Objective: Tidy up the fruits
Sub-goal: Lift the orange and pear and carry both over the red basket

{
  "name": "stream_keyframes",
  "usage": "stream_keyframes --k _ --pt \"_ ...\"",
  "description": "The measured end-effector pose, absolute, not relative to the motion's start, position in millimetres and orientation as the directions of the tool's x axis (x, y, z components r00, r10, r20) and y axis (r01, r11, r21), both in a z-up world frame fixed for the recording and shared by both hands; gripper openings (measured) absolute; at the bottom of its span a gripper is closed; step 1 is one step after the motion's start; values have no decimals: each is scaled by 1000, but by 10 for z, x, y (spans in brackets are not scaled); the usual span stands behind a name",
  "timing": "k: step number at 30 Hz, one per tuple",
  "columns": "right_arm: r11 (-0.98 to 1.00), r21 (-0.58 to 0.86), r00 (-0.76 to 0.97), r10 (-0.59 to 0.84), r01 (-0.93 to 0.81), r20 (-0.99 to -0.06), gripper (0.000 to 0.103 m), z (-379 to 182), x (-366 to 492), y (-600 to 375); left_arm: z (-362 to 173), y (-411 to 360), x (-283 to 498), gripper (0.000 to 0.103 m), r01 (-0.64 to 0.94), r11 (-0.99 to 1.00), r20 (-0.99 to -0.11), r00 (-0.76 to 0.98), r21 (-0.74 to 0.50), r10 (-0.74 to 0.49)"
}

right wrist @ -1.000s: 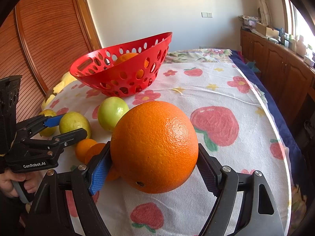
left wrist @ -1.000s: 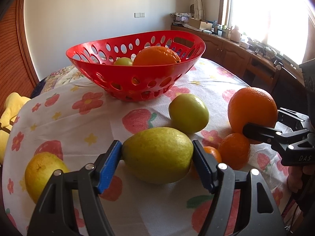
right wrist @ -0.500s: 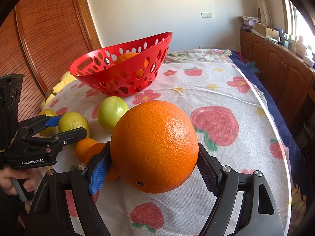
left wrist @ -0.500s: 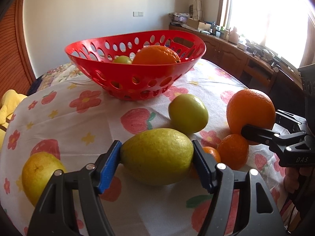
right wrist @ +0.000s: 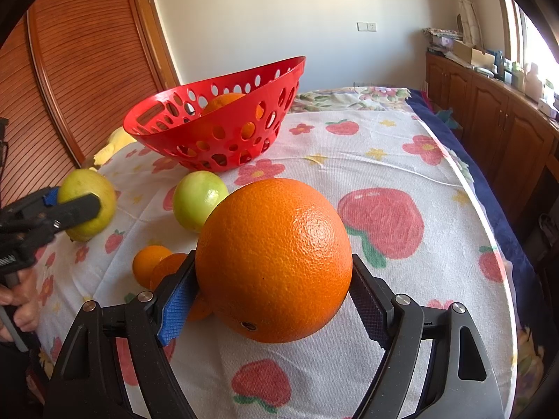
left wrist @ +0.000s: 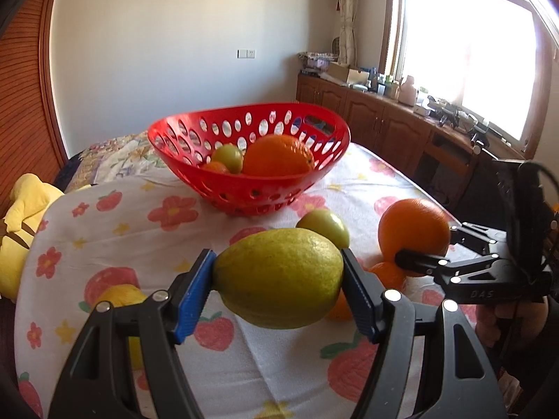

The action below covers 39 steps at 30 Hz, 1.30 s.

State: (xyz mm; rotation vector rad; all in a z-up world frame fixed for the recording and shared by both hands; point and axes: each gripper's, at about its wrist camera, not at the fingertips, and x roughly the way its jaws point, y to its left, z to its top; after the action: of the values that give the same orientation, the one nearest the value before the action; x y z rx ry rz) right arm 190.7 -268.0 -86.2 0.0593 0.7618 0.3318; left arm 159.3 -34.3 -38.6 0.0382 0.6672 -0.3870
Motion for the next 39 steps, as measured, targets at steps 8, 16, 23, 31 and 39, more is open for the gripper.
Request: stream_keyframes --k 8,16,23,31,39 --pt "946 172 674 316 -273 -667 82 -862 1906 -2681 -261 -280 1521 70 358 930 -584 738 -84 -337" --pt "945 171 666 318 -279 -675 82 -842 1917 -2685 -118 -252 1512 70 357 930 -550 762 -84 -343" --pt "944 154 682 318 -291 -659 82 -668 1954 -2711 30 -205 1549 70 359 929 -518 780 -91 -352" --pt "930 136 709 350 -342 -612 82 -263 2099 -2697 157 -186 1760 70 362 929 -499 792 -83 -353" --pt "906 113 722 395 -407 -568 82 114 2441 -2565 223 -191 2061 70 351 934 -494 802 -67 -336"
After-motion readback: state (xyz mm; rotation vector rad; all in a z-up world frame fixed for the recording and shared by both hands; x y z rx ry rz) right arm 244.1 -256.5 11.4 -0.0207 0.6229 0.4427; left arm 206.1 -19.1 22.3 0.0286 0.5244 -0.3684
